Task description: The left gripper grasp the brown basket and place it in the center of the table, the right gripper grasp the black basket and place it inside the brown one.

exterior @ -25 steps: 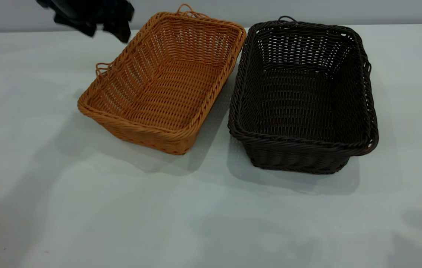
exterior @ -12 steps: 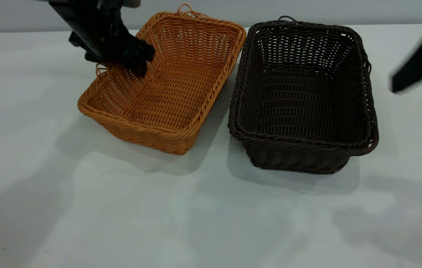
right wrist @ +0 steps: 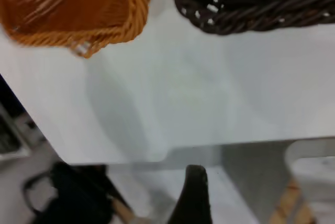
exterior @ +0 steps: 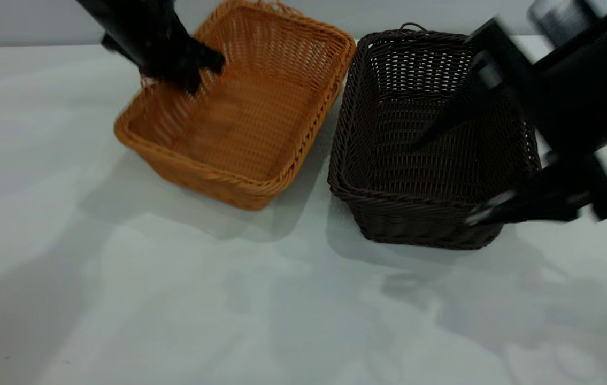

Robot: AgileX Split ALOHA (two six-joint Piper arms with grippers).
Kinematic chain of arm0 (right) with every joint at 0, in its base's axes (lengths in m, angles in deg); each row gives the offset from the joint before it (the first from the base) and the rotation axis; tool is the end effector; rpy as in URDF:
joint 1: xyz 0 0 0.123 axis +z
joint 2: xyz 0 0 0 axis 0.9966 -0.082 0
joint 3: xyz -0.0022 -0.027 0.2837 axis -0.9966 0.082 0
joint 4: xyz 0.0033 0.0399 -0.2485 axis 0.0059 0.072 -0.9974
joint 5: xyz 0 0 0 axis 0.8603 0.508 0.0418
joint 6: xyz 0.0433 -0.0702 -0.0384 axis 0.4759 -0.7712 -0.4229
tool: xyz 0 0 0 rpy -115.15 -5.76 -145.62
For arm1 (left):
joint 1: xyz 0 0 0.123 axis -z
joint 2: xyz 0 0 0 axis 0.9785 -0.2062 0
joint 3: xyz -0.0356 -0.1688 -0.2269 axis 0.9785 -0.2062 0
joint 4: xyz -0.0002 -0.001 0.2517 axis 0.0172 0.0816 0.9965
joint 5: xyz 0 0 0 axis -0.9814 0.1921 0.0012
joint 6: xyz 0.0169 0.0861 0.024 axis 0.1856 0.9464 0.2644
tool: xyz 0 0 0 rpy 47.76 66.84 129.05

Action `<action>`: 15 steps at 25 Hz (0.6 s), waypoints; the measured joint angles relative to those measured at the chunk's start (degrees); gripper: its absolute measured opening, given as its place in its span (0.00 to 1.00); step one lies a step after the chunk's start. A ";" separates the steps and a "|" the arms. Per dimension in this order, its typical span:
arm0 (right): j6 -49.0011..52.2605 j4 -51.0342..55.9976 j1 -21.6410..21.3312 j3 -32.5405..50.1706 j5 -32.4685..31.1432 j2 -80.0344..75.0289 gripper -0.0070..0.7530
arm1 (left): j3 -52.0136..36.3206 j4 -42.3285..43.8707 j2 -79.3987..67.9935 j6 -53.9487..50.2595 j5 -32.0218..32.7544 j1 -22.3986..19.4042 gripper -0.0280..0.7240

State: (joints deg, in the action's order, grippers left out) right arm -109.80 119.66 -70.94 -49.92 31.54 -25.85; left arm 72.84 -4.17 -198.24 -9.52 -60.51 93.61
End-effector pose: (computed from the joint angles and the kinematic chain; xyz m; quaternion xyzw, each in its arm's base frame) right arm 0.2451 0.1187 0.1129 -0.2545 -0.8956 -0.3648 0.0097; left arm 0.4812 -0.1344 0.0703 0.1661 0.9235 -0.0370 0.3438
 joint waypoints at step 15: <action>-9.44 17.59 0.48 -6.24 10.14 -17.73 0.79 | 0.00 1.33 8.74 2.24 1.26 -2.13 0.14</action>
State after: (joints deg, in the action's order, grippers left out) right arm -119.24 137.25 -70.45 -56.16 41.68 -43.57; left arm 72.84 -2.84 -189.50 -7.28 -59.25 91.48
